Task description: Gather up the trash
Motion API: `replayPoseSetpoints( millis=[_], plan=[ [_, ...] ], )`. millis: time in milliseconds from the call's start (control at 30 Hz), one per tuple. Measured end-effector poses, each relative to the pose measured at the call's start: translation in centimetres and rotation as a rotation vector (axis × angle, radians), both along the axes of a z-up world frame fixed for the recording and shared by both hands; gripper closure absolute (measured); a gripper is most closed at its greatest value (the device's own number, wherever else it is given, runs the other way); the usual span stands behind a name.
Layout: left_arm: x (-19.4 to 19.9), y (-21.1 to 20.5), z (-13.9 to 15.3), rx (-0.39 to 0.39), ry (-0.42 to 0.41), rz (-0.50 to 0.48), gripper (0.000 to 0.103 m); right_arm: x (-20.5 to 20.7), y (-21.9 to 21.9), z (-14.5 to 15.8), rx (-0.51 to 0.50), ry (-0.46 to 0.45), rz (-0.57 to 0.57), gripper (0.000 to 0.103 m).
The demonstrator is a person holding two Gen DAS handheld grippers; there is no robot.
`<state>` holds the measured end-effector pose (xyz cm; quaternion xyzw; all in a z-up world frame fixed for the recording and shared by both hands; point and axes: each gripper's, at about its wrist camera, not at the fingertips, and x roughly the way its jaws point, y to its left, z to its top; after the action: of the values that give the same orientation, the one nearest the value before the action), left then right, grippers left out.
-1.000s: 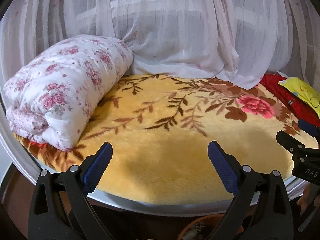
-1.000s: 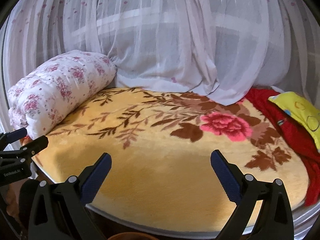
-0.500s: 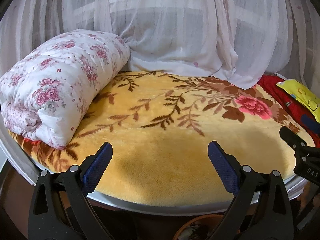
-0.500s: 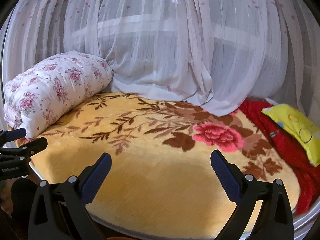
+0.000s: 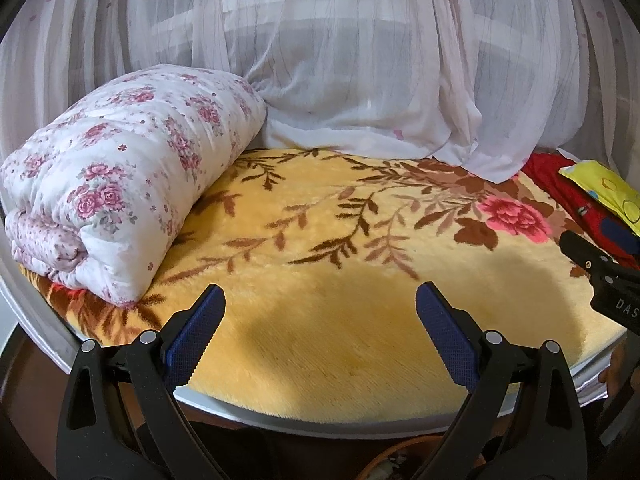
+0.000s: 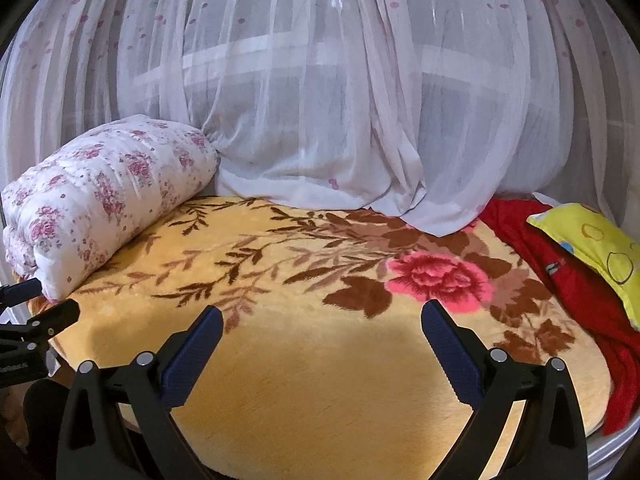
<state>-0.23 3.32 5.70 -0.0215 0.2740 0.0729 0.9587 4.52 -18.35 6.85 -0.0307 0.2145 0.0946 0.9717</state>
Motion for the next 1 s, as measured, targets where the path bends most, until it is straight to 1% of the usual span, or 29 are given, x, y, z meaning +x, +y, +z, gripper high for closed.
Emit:
replayPoseSetpoints(
  millis=[167, 267, 433, 667, 1000],
  plan=[
    [0.6, 0.4, -0.1, -0.004, 0.006, 0.003, 0.009, 0.1, 0.0, 0.3, -0.049, -0.047, -0.026, 0.005],
    [1.2, 0.6, -0.3, -0.005, 0.012, 0.005, 0.009, 0.3, -0.1, 0.4, -0.061, -0.059, -0.032, 0.005],
    [1.7, 0.8, -0.6, -0.002, 0.016, 0.013, 0.009, 0.5, 0.1, 0.4, -0.071, -0.061, -0.039, 0.005],
    [2.9, 1.6, -1.2, -0.016, 0.028, 0.018, 0.009, 0.8, 0.2, 0.4, -0.073, -0.058, -0.039, 0.005],
    [4.7, 2.7, -1.7, -0.017, 0.043, 0.041, 0.009, 2.6, 0.3, -0.2, -0.069, -0.038, -0.044, 0.005]
  ],
)
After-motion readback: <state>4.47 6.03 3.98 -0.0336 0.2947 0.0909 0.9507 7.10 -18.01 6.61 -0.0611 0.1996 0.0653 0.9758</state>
